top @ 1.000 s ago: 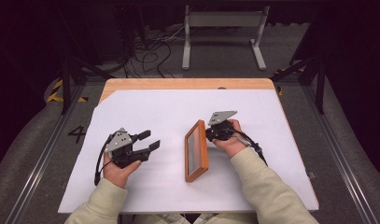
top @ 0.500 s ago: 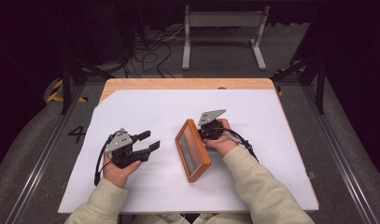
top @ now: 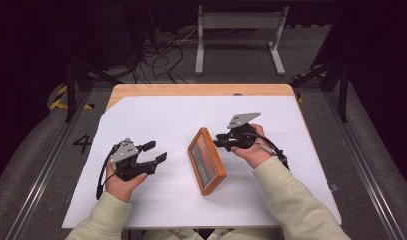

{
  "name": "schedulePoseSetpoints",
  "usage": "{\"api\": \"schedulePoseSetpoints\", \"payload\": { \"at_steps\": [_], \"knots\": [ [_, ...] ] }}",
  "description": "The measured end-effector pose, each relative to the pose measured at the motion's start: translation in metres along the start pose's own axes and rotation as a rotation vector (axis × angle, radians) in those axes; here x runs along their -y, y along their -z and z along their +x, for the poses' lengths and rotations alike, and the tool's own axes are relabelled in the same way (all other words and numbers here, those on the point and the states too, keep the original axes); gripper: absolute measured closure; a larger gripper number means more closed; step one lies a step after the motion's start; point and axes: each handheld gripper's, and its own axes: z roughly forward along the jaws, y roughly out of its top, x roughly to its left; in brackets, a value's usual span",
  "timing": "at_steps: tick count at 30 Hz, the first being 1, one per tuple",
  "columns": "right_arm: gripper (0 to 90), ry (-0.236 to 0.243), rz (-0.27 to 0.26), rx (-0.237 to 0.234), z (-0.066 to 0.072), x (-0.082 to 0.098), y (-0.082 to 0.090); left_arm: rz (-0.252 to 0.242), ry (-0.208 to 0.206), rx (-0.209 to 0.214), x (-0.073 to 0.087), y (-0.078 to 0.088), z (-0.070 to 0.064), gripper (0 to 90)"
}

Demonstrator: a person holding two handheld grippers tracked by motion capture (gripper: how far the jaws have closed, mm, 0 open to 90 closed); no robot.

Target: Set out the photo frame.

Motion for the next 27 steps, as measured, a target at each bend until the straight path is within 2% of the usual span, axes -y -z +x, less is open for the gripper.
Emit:
{"api": "schedulePoseSetpoints", "payload": {
  "at_steps": [5, 8, 12, 14, 16, 20, 22, 27],
  "knots": [
    [84.4, -0.006, 0.010, -0.004, 0.014, 0.002, 0.029, 0.009, -0.002, -0.004, 0.002, 0.004, 0.001, 38.2],
    [87.1, -0.001, 0.006, -0.009, 0.026, 0.005, 0.047, 0.026, 0.003, 0.015, 0.004, 0.004, 0.000, 39.1],
    [85.4, -0.027, -0.020, -0.014, 0.036, 0.009, 0.066, 0.056, -0.020, 0.034, 0.004, 0.003, -0.005, 40.6],
    [79.7, -0.053, -0.040, -0.021, 0.039, 0.008, 0.074, 0.061, -0.025, 0.039, 0.004, 0.003, -0.007, 41.0],
    [64.3, -0.103, -0.052, -0.026, 0.042, 0.004, 0.079, 0.065, -0.034, 0.038, 0.004, 0.002, -0.009, 41.0],
    [43.0, -0.186, -0.025, -0.034, 0.046, -0.008, 0.079, 0.073, -0.038, 0.040, 0.004, 0.001, -0.009, 41.0],
    [38.3, -0.198, 0.005, -0.037, 0.048, -0.013, 0.074, 0.073, -0.038, 0.041, 0.004, 0.001, -0.009, 41.0],
    [33.3, -0.221, 0.034, -0.038, 0.048, -0.023, 0.063, 0.072, -0.035, 0.043, 0.004, 0.002, -0.009, 40.9]
  ]
}}
